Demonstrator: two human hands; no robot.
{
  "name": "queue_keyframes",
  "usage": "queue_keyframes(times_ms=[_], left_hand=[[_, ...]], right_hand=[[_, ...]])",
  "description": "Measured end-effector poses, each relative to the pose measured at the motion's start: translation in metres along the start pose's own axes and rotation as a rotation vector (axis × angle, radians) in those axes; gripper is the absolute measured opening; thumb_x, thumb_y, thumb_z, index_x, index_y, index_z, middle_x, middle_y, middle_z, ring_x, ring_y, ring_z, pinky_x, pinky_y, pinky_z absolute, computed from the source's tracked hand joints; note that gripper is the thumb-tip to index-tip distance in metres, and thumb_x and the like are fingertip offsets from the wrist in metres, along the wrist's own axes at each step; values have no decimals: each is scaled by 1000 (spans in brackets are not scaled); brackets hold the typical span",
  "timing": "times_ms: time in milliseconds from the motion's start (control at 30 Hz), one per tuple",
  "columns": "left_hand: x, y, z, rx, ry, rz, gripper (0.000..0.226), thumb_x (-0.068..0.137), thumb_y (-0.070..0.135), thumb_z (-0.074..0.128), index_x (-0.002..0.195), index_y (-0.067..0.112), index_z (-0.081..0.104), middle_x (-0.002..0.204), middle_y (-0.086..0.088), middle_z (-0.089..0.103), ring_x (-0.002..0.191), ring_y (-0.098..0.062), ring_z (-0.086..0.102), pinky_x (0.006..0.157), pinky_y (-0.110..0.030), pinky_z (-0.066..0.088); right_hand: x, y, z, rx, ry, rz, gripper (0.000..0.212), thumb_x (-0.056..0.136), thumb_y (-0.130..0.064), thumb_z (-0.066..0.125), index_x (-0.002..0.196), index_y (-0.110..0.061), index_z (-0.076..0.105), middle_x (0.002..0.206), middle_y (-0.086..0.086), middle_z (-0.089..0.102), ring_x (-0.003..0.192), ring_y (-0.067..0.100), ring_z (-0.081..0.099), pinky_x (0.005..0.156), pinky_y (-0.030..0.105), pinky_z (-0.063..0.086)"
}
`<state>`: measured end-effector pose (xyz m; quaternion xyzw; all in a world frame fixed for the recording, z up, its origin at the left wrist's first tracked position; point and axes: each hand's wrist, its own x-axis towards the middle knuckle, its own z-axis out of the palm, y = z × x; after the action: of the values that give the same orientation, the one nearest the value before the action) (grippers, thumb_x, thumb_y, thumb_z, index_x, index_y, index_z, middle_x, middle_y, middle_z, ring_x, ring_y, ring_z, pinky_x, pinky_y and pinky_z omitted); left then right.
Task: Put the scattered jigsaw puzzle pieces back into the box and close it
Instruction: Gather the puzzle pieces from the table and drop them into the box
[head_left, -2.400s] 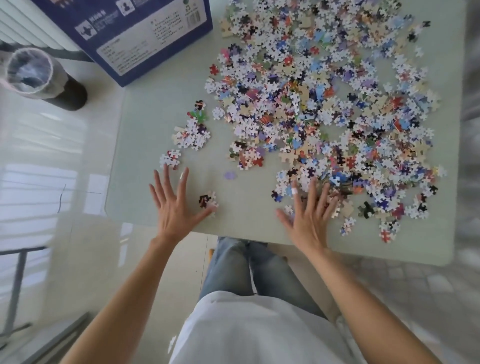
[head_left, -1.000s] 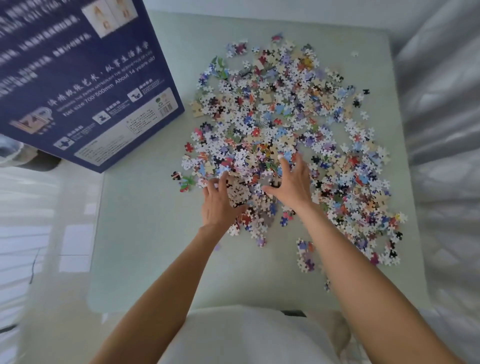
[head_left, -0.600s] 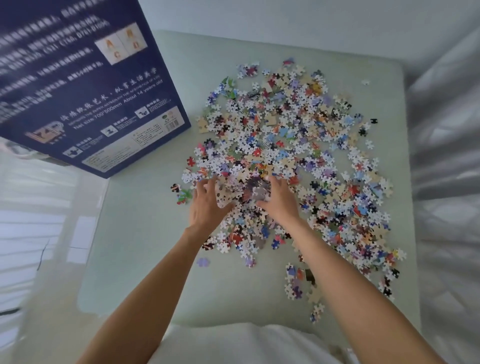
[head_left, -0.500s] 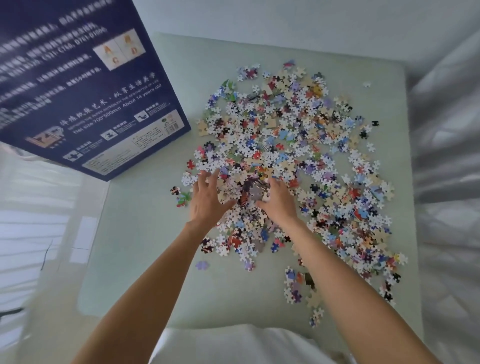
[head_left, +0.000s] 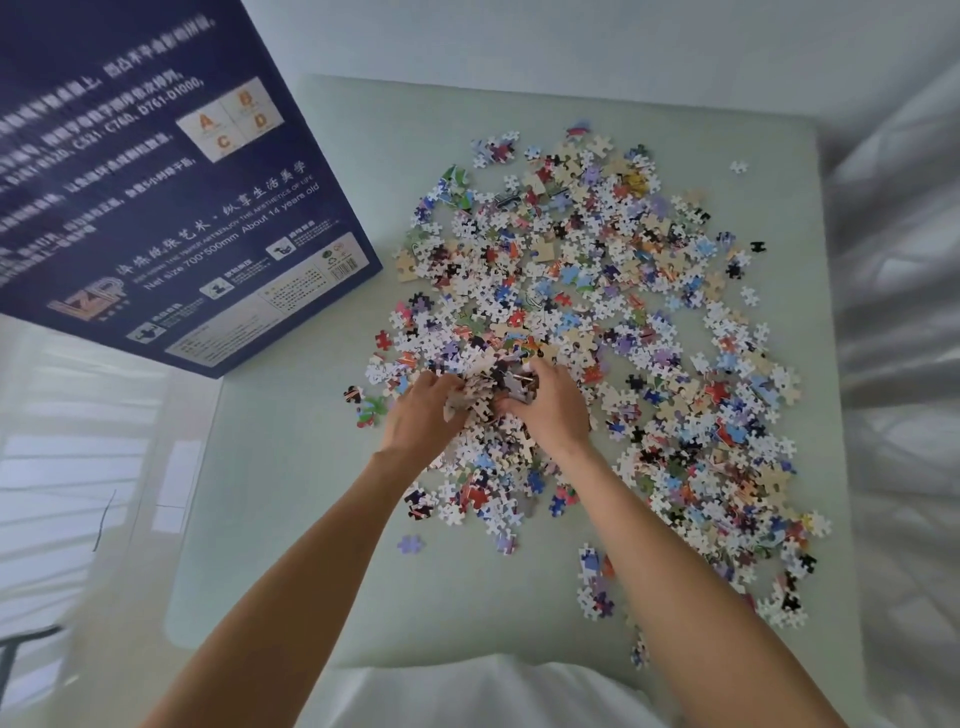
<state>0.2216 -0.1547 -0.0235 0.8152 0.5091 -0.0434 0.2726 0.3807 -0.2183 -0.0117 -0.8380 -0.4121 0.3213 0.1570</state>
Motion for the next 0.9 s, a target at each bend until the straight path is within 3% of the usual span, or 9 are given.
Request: queue_keyframes(times_ms=[133, 200, 267, 333, 433, 500, 567, 733, 900], left_hand=[[0, -4, -4, -95, 53, 57, 22, 88, 23, 62, 109, 21, 65, 113, -3, 62, 82, -18, 64, 77, -34, 55], [-1, -4, -6, -153, 80, 68, 19, 85, 19, 66, 104, 18, 68, 111, -4, 63, 82, -16, 64, 80, -35, 55], [-3, -6, -8, -209, 109, 67, 20, 82, 12, 69, 102, 16, 69, 110, -4, 64, 78, -13, 62, 80, -33, 55], [-5, -9, -11, -245, 118, 30, 25, 81, 8, 69, 105, 15, 68, 108, -5, 65, 78, -13, 62, 78, -30, 55], [-8, -17, -14, -243, 92, -50, 30, 81, 7, 69, 110, 13, 65, 104, -8, 68, 80, -16, 62, 75, -26, 51], [-12, -22, -14, -252, 64, -76, 30, 80, 8, 71, 109, 13, 65, 104, -7, 69, 82, -17, 62, 76, -24, 48], [-16, -25, -13, -266, 42, -86, 34, 77, 11, 74, 110, 12, 64, 103, -7, 69, 84, -19, 63, 80, -27, 50], [-24, -28, -10, -218, -44, -106, 41, 77, 21, 74, 114, 10, 61, 97, -9, 68, 78, -18, 62, 73, -23, 46], [-34, -31, -8, -260, -78, -106, 31, 80, 26, 71, 105, 8, 65, 96, -8, 69, 75, -16, 61, 70, -21, 48]], right_hand=[[-2, 4, -4, 65, 18, -13, 55, 80, -30, 70, 128, -14, 50, 126, 3, 58, 113, 20, 55, 95, 32, 43], [-4, 5, -7, 93, 37, -1, 53, 82, -27, 69, 130, -14, 51, 120, 5, 62, 85, 12, 62, 77, 24, 50], [-5, 8, -9, 118, 64, 5, 49, 83, -23, 68, 129, -14, 52, 100, 6, 68, 51, 4, 46, 50, 13, 37], [-7, 10, -11, 143, 92, 10, 51, 84, -22, 67, 131, -12, 50, 87, 5, 67, 45, 5, 41, 44, 11, 30], [-11, 12, -16, 130, 83, 15, 48, 84, -21, 67, 127, -6, 52, 91, 1, 64, 52, 16, 54, 48, 14, 39], [-12, 14, -15, 101, 53, -1, 31, 82, -23, 69, 104, -4, 61, 90, 3, 66, 63, 26, 60, 56, 25, 46], [-13, 19, -14, 50, 19, -18, 26, 81, -27, 70, 90, -5, 60, 84, 9, 67, 69, 23, 60, 59, 27, 43], [-24, 24, -11, -48, -47, -45, 45, 82, -28, 69, 119, -5, 57, 110, 9, 65, 96, 24, 62, 75, 26, 45], [-29, 24, -7, 36, -73, 55, 50, 82, -22, 70, 126, -5, 52, 121, 10, 60, 107, 24, 57, 83, 25, 41]])
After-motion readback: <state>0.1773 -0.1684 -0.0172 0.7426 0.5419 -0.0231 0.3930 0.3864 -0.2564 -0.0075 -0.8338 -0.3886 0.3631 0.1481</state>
